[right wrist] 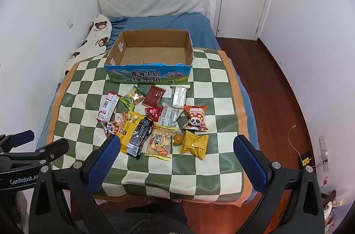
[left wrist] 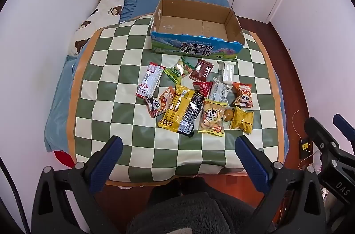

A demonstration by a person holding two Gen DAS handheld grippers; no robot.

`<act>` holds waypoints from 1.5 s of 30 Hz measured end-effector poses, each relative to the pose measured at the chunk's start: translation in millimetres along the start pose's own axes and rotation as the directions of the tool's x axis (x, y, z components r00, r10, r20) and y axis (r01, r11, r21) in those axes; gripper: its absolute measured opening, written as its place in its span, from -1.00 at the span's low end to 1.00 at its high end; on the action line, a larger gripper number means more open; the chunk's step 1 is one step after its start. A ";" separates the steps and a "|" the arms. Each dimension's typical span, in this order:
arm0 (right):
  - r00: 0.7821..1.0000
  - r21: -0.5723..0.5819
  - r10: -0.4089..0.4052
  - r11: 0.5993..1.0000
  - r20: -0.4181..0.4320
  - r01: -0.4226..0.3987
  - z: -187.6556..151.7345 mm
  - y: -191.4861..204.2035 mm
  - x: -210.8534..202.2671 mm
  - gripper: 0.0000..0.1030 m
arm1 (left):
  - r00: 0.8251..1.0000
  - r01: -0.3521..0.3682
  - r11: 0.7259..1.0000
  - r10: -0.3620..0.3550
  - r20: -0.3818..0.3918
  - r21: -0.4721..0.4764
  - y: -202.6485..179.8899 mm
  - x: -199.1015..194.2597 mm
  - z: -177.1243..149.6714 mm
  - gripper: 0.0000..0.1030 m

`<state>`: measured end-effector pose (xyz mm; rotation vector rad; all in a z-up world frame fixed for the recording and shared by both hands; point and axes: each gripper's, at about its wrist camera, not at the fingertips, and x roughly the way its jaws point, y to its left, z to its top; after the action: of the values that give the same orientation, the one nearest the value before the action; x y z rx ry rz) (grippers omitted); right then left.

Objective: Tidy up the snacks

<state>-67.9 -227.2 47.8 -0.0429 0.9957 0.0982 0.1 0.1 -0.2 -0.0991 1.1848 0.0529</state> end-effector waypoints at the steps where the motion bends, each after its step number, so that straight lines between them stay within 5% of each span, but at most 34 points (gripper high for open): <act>1: 1.000 0.000 0.001 1.000 0.003 -0.001 0.3 0.3 0.4 1.00 | 1.000 0.000 1.000 0.000 -0.001 0.001 -0.1 0.2 0.0 1.00; 45: 0.999 0.002 0.017 1.000 -0.045 -0.017 -6.3 9.4 6.7 1.00 | 1.000 -0.006 1.000 0.006 -0.019 0.002 9.1 2.8 -1.9 1.00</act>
<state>-70.5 -218.0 38.8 -0.0355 1.0416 0.1123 -1.4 9.0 -4.0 -0.0942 1.2039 0.0563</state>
